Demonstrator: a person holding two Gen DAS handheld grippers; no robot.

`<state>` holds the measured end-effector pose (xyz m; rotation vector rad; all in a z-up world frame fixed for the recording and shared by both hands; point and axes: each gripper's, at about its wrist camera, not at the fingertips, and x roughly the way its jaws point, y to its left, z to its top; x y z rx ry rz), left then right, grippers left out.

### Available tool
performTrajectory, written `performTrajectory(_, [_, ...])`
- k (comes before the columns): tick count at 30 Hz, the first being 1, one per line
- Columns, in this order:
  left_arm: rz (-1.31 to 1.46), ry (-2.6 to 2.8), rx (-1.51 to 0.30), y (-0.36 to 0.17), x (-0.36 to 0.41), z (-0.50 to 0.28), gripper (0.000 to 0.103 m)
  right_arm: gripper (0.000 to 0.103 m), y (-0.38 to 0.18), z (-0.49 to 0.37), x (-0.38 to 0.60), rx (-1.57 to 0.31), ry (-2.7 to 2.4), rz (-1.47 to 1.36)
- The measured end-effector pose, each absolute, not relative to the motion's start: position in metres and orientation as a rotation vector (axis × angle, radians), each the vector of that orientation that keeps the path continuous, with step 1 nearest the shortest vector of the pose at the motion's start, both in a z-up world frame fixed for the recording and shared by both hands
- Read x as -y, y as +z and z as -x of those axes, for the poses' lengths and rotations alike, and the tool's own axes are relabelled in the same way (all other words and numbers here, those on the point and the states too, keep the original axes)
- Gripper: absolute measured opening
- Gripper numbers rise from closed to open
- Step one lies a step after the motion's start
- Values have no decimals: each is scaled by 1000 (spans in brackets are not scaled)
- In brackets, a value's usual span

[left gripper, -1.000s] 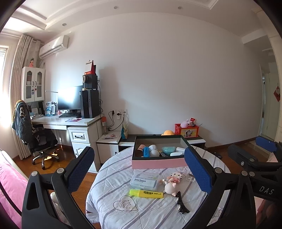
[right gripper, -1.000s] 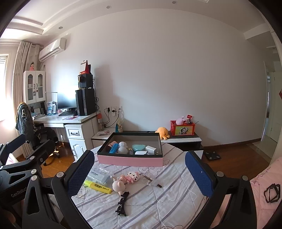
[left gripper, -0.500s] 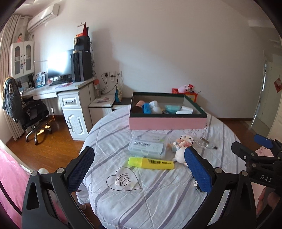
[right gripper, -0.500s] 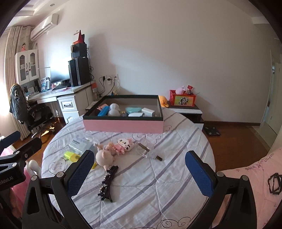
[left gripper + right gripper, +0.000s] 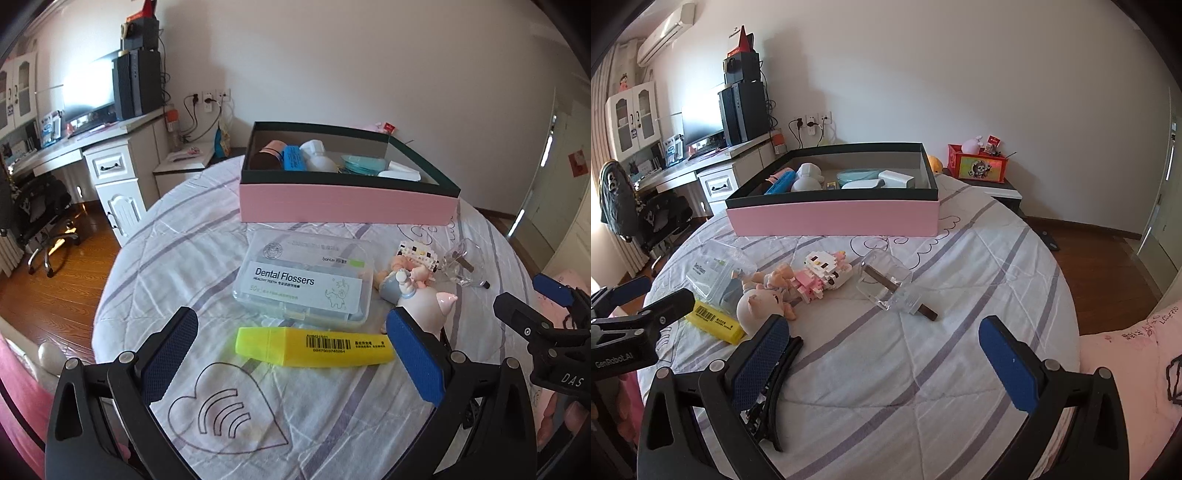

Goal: Organize rigid objects
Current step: 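Grasp the Dental Flossers box with the left tool while the right tool grasps the glass cup, then carry the Dental Flossers box and glass cup over the pink box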

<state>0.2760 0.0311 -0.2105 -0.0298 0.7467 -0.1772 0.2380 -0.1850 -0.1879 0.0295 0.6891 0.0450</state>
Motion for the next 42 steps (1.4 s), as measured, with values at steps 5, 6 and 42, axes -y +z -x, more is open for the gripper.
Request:
performTrajectory(5, [13,-182,-798,-225,-27,-303,103,103,-195,-256,188,-712,49,-34])
performTrajectory(6, [15,-188,-805,-226,-27,-308,103,103,-196,-259,189,-716,51,-37])
performTrajectory(42, [-101,-197,-612,-160,6,-320,93,52,-170,-313,174,-692,208,47])
